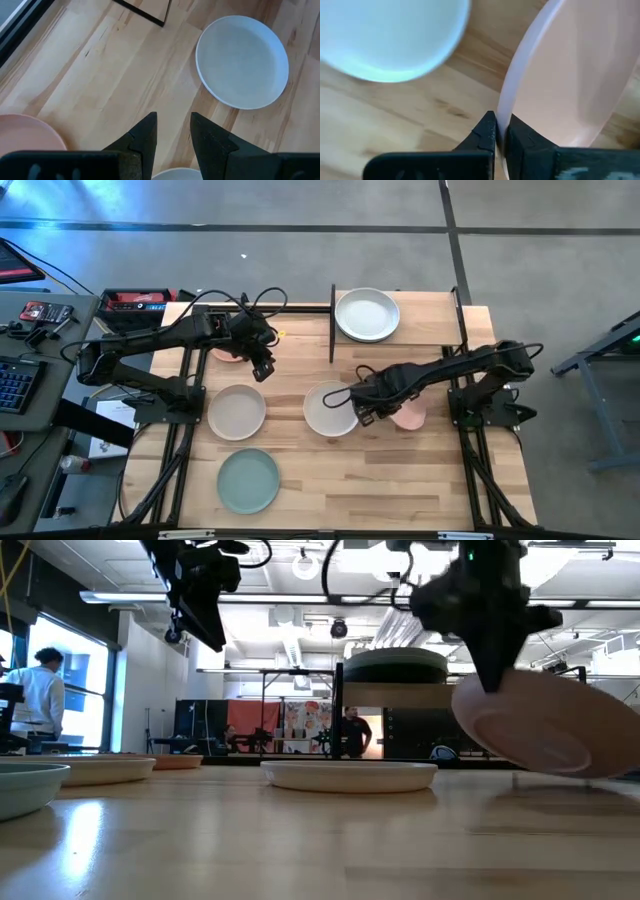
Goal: Place and stack plates onto a shelf
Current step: Stack the light pink plate on top of the white plate on the shelf
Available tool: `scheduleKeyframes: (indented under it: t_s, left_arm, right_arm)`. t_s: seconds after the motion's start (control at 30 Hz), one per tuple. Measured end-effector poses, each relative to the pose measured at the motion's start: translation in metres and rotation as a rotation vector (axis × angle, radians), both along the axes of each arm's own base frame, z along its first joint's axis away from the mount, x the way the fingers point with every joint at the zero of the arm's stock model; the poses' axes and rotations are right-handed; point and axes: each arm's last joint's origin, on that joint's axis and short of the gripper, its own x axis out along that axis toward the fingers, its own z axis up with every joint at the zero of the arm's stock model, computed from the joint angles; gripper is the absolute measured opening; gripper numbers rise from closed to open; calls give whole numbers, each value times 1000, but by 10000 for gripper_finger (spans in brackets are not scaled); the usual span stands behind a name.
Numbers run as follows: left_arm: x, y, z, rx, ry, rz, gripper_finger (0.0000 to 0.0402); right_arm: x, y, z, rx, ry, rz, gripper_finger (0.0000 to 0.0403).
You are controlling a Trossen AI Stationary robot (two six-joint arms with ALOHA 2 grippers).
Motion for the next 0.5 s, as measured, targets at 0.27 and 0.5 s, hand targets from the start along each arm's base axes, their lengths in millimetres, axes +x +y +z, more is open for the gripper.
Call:
scheduleKeyframes:
  t_s: [0.27,0.5]
  left_arm:
    - [4,1,3,31,-46,-21,106]
    - [5,2,3,35,-51,-20,106]
  right_arm:
    - [-6,-2,48,-10,-173,-31,0]
    - [-16,-4,92,-15,-330,24,0]
